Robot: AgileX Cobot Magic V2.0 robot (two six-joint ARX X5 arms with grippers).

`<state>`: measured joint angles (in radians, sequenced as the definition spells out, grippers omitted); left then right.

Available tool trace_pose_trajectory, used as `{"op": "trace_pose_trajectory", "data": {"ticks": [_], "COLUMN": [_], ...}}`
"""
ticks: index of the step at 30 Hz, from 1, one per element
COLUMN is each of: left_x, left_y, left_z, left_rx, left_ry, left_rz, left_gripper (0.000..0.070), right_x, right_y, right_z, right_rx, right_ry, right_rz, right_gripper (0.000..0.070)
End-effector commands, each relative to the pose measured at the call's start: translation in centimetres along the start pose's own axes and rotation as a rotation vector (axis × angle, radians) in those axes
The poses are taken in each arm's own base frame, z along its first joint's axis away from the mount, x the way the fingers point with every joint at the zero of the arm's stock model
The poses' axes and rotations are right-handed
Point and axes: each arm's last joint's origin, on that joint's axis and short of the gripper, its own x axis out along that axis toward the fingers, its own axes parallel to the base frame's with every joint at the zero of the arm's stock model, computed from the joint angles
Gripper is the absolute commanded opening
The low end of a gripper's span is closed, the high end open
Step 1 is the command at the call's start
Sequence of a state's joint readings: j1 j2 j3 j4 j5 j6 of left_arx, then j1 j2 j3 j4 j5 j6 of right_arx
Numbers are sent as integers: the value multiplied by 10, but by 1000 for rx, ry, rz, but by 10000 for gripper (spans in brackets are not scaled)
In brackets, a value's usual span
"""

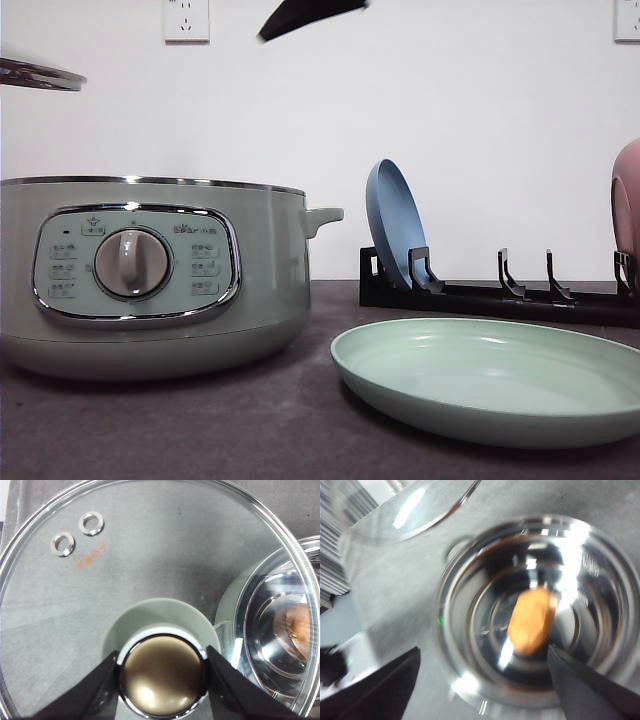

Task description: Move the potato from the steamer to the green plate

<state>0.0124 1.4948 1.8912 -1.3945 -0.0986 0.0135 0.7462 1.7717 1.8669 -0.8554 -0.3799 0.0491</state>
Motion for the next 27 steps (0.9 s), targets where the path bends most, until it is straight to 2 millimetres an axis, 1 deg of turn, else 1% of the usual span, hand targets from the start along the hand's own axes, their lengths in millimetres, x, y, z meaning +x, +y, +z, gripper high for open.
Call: {"op": "trace_pose_trajectory", "data": {"ticks": [1, 6, 10, 14, 16, 21, 27], "left_x": [-8, -8, -8, -8, -8, -8, -8], "left_y": [1, 1, 1, 1, 1, 1, 1], "left_z": [6, 6, 6, 6, 6, 6, 5], "left_rx": [4, 4, 4, 4, 4, 5, 4], "left_ry": [-66, -66, -66, -66, -66, -65, -64], "left_rz": [2, 1, 2, 2, 1, 1, 1], "left_gripper": [0, 0, 0, 0, 0, 0, 0], "right_x": [17, 58, 91, 118, 129, 151, 171], "right_y": [-2, -11, -17, -20, -21, -22, -26], "right_z": [8, 17, 12, 5, 2, -7, -18], "right_rx": [-14, -12, -16, -20, -25, -30, -34], "right_ry": [9, 43, 75, 101, 112, 150, 194], "right_rz": [-8, -33, -74, -104, -119, -152, -198], "right_gripper": [538, 538, 538, 538, 538, 538, 538]}}
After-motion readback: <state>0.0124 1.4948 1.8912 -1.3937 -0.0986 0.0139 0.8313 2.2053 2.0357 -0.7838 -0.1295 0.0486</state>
